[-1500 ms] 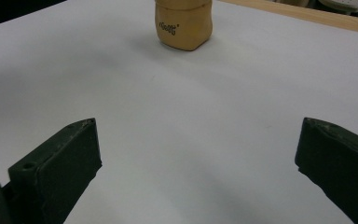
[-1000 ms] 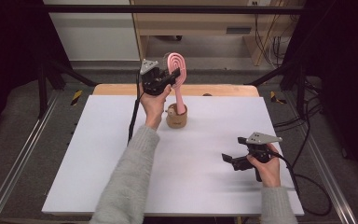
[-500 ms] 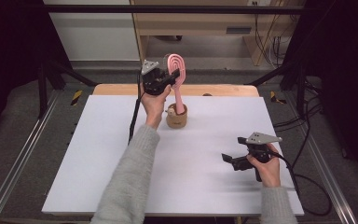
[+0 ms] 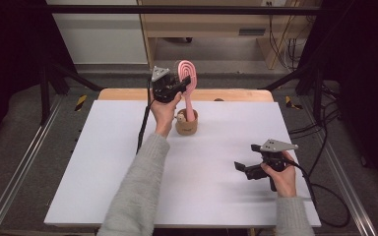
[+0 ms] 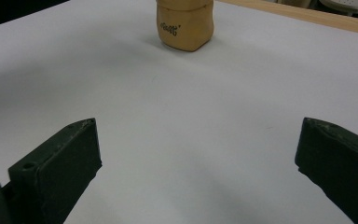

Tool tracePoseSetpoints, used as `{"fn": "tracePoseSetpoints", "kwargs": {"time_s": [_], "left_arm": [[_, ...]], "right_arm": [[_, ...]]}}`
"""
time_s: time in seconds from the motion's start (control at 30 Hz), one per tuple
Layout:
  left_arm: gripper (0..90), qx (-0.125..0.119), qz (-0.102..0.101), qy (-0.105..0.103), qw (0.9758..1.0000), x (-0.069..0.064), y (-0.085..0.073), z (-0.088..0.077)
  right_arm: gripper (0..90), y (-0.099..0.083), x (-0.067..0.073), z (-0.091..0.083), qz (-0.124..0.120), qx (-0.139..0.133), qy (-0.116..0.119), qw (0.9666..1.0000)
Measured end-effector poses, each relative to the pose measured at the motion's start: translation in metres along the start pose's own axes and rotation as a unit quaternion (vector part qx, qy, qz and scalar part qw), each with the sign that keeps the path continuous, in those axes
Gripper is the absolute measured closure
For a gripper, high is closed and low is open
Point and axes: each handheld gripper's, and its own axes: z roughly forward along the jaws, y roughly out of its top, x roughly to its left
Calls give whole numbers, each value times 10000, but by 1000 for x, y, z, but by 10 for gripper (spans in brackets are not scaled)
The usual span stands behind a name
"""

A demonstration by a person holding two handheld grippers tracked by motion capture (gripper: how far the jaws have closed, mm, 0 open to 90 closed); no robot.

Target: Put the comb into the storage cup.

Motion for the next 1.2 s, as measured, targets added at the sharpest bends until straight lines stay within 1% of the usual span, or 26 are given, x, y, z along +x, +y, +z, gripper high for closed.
{"fn": "tracePoseSetpoints", "kwargs": {"time_s": [0.2,0.43,0.8,1.13,1.2], "left_arm": [[629,-4,-12,24,10000,3,-6,0],[630,39,-107,45,9999,8,-14,0],[629,59,-191,30,9998,12,-26,0],[629,101,-187,41,9998,15,-35,-1],[629,102,-215,47,9997,17,-36,-1]], "right_arm": [[6,0,1,1,11,27,13,10000],[6,0,1,1,-3,29,17,10000],[6,0,1,2,-14,27,18,10000],[6,-1,1,2,-22,42,15,10000],[6,-1,1,2,-29,46,14,10000]]}}
